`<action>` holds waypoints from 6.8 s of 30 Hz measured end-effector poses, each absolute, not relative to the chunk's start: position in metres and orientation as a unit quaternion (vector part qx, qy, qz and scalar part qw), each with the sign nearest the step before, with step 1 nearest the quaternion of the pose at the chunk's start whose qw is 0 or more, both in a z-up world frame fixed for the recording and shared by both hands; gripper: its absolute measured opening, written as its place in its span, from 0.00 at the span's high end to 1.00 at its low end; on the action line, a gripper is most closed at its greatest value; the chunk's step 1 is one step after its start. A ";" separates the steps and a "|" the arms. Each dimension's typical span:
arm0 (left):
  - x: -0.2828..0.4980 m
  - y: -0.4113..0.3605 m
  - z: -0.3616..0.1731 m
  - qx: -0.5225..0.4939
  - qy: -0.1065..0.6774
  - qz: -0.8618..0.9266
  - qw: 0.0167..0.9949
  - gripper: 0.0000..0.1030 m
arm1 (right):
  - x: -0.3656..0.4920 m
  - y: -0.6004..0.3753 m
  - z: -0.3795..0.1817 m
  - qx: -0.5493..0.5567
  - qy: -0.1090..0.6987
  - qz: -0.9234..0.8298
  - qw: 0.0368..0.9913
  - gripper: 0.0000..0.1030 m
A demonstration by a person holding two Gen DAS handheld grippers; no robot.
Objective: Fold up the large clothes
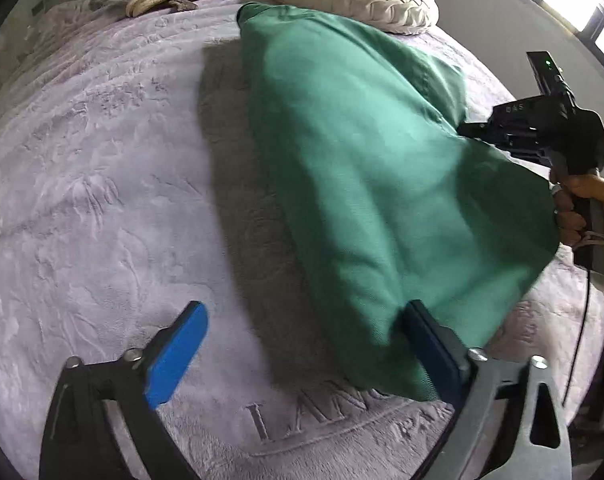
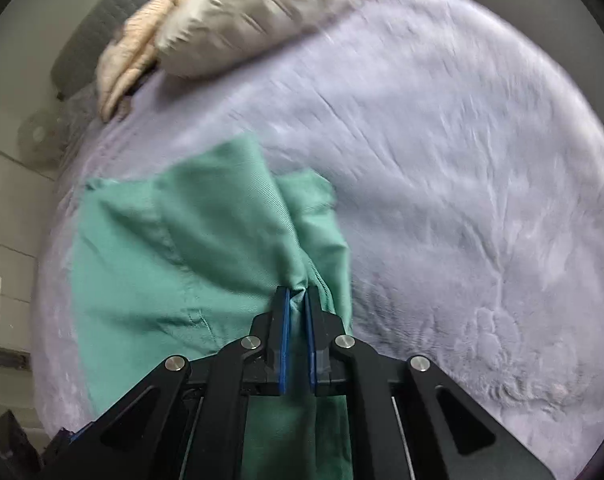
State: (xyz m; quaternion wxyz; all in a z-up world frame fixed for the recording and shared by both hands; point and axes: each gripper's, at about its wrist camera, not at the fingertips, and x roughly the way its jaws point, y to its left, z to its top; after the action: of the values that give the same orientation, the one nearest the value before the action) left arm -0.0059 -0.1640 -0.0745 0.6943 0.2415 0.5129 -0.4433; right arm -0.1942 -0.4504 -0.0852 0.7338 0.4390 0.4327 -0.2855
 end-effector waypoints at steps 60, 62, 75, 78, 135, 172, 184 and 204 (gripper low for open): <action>0.044 -0.268 -0.115 0.144 0.631 -0.466 0.603 0.01 | -0.176 -0.476 -0.123 0.573 0.388 -0.060 0.719 0.27; 0.041 -0.270 -0.113 0.146 0.629 -0.464 0.606 0.03 | -0.176 -0.480 -0.128 0.592 0.374 -0.058 0.712 0.27; 0.042 -0.235 -0.048 0.120 0.593 -0.530 0.594 0.54 | -0.173 -0.449 -0.080 0.631 0.292 -0.018 0.719 0.77; 0.047 -0.213 -0.032 0.121 0.593 -0.539 0.586 0.54 | -0.169 -0.424 -0.059 0.620 0.295 -0.013 0.727 0.77; 0.031 -0.017 -0.023 0.258 0.585 -0.418 0.645 0.29 | -0.175 -0.229 -0.031 0.423 0.534 -0.207 0.702 0.86; 0.015 0.031 -0.051 0.261 0.605 -0.404 0.635 0.19 | -0.261 -0.165 -0.067 0.491 0.576 -0.203 0.621 0.88; 0.018 0.031 -0.041 0.270 0.605 -0.390 0.639 0.19 | -0.291 -0.180 -0.058 0.503 0.575 -0.212 0.609 0.88; 0.044 0.007 0.006 0.257 0.584 -0.346 0.688 0.19 | -0.212 -0.181 0.018 0.411 0.548 -0.207 0.699 0.82</action>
State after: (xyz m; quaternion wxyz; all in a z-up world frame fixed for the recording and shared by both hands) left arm 0.0435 0.0074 0.0062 0.6879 0.2573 0.5835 -0.3465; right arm -0.2119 -0.1806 0.0184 0.6985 0.4111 0.5477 -0.2075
